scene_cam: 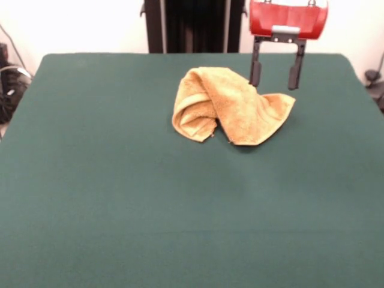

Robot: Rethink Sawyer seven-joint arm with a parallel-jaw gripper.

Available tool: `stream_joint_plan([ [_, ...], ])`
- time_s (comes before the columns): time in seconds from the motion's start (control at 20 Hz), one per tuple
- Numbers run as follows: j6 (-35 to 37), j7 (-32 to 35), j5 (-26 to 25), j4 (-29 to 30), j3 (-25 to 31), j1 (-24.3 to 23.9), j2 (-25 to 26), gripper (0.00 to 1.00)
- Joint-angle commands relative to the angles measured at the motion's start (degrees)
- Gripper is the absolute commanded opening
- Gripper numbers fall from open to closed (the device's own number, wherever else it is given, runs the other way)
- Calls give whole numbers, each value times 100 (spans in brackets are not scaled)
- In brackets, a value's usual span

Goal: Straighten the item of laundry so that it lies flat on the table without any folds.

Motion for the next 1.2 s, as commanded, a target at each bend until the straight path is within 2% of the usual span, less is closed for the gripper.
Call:
stream_joint_plan([
  [0.05, 1374, 946, 299, -310, -458, 388, 194, 100],
  [0.45, 1252, 1250, 465, -161, -281, 428, 218, 100],
  [0.6, 1082, 1319, 471, 170, -168, 437, 168, 100],
  [0.7, 716, 1473, 527, 348, -84, 501, 259, 100],
  [0.8, 266, 1710, 651, 359, -186, 769, 467, 100],
  [0.95, 117, 1990, 1037, 206, -496, 1283, 754, 100],
  [1.2, -215, 2038, 1474, 159, -553, 1584, 1042, 100],
])
